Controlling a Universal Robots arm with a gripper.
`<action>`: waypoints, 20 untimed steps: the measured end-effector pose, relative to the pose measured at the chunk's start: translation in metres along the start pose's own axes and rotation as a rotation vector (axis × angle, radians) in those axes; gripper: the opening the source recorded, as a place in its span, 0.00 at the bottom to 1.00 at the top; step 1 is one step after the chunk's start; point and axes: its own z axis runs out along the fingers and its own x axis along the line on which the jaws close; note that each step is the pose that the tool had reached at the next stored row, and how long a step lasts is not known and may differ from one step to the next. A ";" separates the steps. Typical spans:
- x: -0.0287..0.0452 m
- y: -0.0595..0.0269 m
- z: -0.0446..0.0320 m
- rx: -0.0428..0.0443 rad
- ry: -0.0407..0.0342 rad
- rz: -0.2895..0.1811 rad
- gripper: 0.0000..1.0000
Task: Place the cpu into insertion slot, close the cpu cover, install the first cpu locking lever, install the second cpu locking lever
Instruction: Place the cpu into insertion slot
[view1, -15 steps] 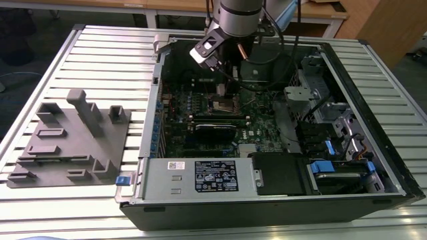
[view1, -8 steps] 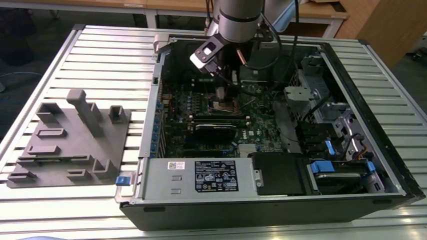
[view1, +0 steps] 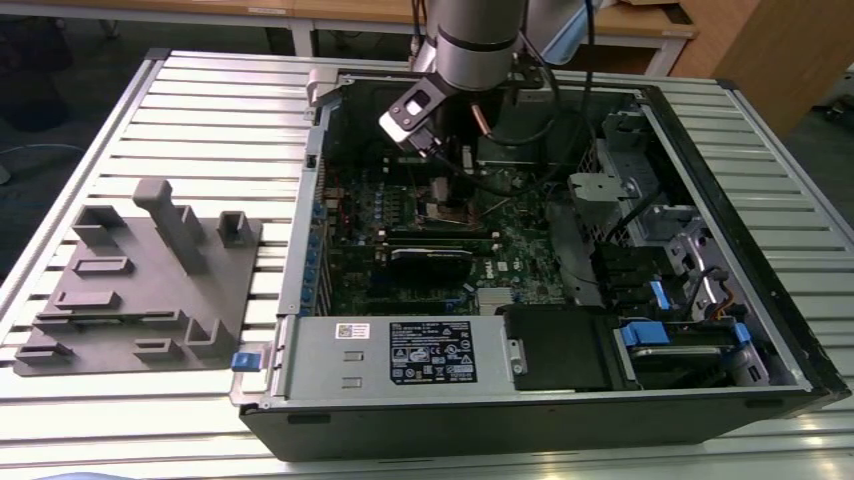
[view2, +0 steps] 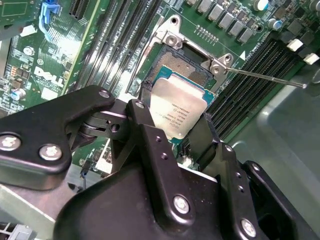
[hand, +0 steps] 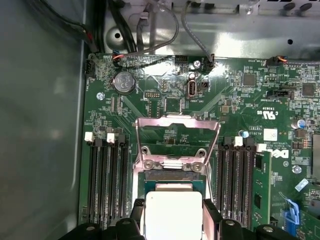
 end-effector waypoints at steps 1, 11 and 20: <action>0.0006 -0.0003 0.0003 0.0001 -0.0001 0.000 0.54; 0.0012 -0.0009 0.0141 0.0001 -0.0001 0.000 0.54; 0.0012 -0.0020 0.0174 0.0000 0.0000 0.001 0.54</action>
